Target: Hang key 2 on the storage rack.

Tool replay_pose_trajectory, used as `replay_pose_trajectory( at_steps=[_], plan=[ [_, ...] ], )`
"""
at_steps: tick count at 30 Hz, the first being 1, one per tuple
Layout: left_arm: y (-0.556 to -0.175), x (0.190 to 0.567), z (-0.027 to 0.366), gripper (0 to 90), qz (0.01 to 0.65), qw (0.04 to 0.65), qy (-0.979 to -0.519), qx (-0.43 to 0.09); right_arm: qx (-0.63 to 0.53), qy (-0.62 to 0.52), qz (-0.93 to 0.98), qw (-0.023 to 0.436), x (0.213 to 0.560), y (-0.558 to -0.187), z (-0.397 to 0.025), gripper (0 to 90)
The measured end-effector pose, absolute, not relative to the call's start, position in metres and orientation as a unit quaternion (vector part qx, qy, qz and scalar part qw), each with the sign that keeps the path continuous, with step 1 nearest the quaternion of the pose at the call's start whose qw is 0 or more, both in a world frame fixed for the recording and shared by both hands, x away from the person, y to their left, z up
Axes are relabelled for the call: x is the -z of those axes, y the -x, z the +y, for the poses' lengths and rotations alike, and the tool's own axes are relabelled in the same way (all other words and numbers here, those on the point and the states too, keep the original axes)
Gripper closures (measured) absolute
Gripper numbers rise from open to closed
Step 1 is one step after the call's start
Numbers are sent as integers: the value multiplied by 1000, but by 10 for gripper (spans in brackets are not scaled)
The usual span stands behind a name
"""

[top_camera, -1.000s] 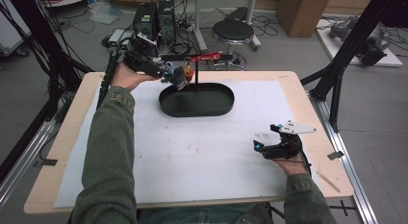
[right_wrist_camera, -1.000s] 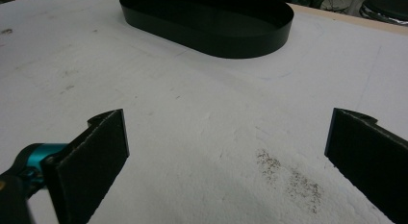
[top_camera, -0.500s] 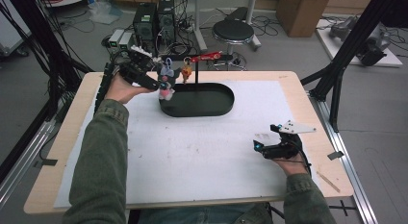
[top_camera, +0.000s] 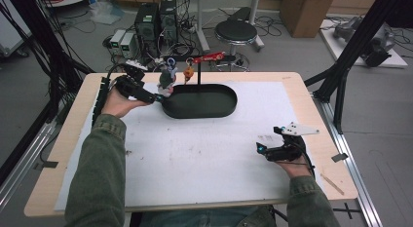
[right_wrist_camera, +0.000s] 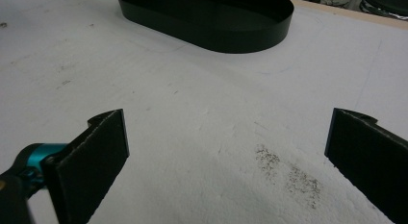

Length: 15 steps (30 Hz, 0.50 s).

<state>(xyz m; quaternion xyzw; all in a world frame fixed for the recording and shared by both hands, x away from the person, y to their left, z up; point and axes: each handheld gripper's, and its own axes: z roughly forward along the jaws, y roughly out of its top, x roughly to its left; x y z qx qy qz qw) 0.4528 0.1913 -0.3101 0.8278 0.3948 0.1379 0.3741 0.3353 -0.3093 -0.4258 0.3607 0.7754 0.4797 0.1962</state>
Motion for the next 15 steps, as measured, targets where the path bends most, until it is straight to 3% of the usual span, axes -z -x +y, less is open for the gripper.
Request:
replay_pose_trajectory(
  at_steps=[15],
  plan=[
    [-432,310,197,17,382,362,-837,-147,-480,-363,774,197,425,-334,-310,4]
  ],
)
